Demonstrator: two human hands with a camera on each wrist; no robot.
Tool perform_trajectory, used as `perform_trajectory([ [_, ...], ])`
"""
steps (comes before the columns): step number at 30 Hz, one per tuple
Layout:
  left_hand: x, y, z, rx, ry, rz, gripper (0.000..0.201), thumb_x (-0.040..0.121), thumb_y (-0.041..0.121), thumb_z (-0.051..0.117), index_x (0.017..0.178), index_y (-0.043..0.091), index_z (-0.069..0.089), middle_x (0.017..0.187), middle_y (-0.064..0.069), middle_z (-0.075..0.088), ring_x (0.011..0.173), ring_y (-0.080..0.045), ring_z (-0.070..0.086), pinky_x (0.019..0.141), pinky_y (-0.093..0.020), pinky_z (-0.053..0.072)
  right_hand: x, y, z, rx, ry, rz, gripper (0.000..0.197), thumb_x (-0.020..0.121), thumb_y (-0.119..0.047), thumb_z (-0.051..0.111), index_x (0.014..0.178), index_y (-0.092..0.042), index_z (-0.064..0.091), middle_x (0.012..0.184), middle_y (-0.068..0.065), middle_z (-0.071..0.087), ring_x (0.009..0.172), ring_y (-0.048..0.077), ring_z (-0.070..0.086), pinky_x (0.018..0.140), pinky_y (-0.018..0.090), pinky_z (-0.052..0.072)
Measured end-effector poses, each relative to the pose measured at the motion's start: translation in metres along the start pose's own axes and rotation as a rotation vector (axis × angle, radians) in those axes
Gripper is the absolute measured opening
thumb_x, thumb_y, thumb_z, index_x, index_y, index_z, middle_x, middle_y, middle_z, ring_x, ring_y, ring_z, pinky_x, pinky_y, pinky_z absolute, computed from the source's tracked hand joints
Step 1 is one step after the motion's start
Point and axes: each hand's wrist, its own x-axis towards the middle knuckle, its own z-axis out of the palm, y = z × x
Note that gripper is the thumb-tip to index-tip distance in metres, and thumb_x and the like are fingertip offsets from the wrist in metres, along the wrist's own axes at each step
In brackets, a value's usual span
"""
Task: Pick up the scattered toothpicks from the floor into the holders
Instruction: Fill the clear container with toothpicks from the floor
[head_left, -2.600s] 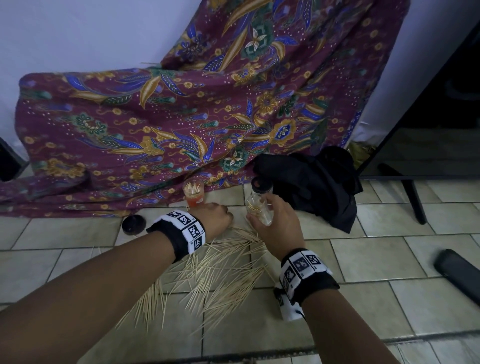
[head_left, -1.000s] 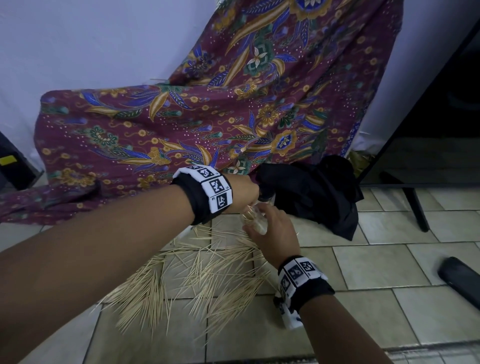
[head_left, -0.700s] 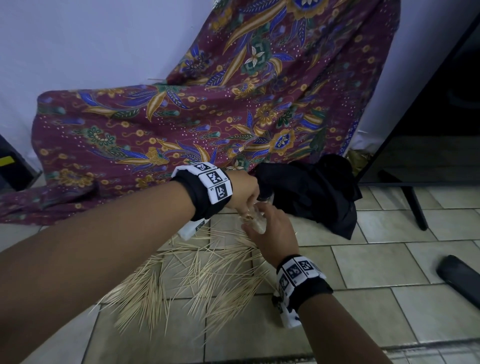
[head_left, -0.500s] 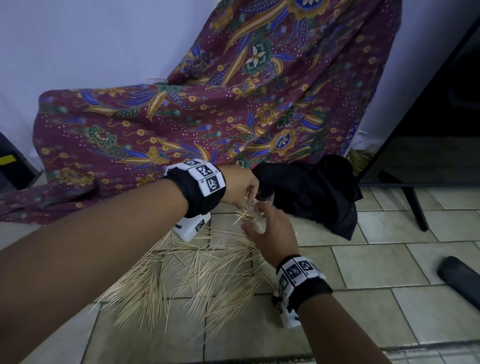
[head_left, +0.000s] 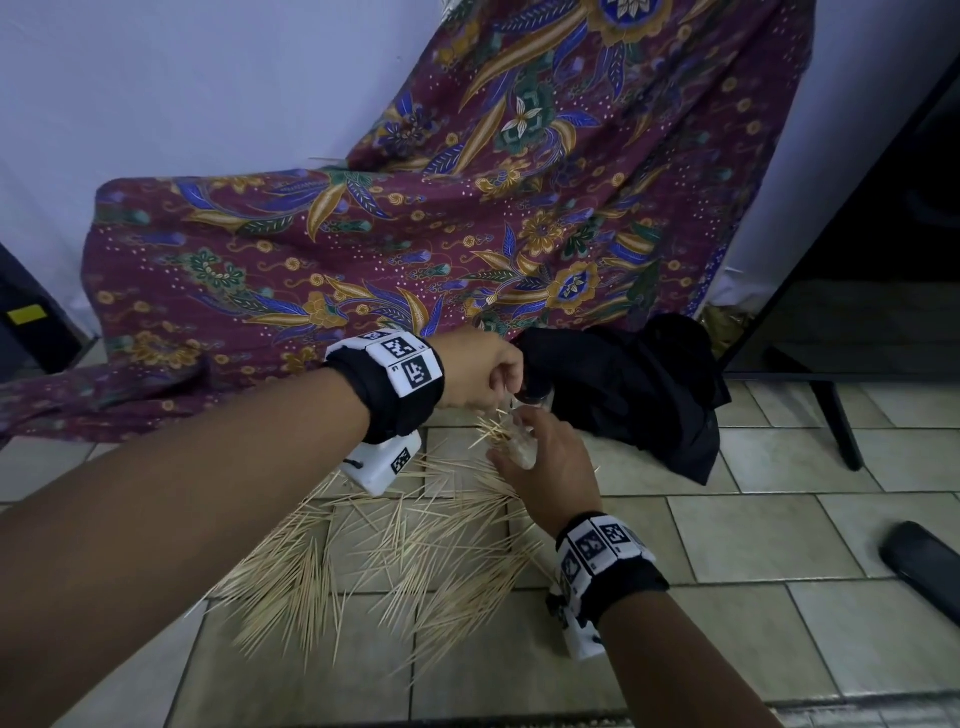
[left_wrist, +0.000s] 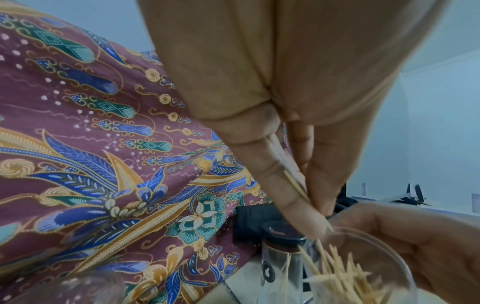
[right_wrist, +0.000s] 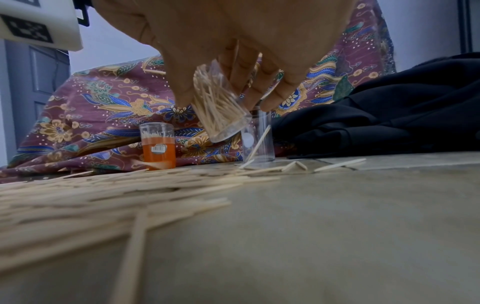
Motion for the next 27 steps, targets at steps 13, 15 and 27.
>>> perform_trajectory([
  [13,-0.004,-0.009,-0.003,-0.092,0.196,0.036,0.026,0.08,0.022,0.077,0.103,0.017,0.066,0.097,0.007,0.068,0.07,0.007,0.054,0.062,-0.002,0.039,0.0,0.004,0.003,0.013,-0.002,0.017,0.048,0.082,-0.039,0.075,0.121,-0.017,0.058,0.113,-0.003,0.064,0.104,0.017,0.056,0.092,0.034,0.043],
  [15,-0.009,-0.014,-0.003,-0.058,0.11,0.026,0.034,0.077,0.03,0.08,0.105,0.021,0.064,0.094,0.011,0.065,0.076,0.0,0.057,0.069,-0.013,0.043,0.001,0.005,0.003,0.01,0.002,0.017,0.048,0.082,-0.039,0.075,0.121,-0.017,0.058,0.113,-0.003,0.064,0.104,0.017,0.056,0.092,0.034,0.044],
  [27,-0.011,-0.021,0.015,0.171,-0.01,0.101,0.02,0.085,0.025,0.069,0.104,0.026,0.064,0.091,0.01,0.07,0.08,-0.006,0.062,0.077,-0.024,0.049,0.002,0.008,0.007,-0.003,0.0,0.026,0.05,0.081,-0.041,0.075,0.122,-0.018,0.057,0.114,-0.003,0.063,0.105,0.019,0.055,0.092,0.035,0.044],
])
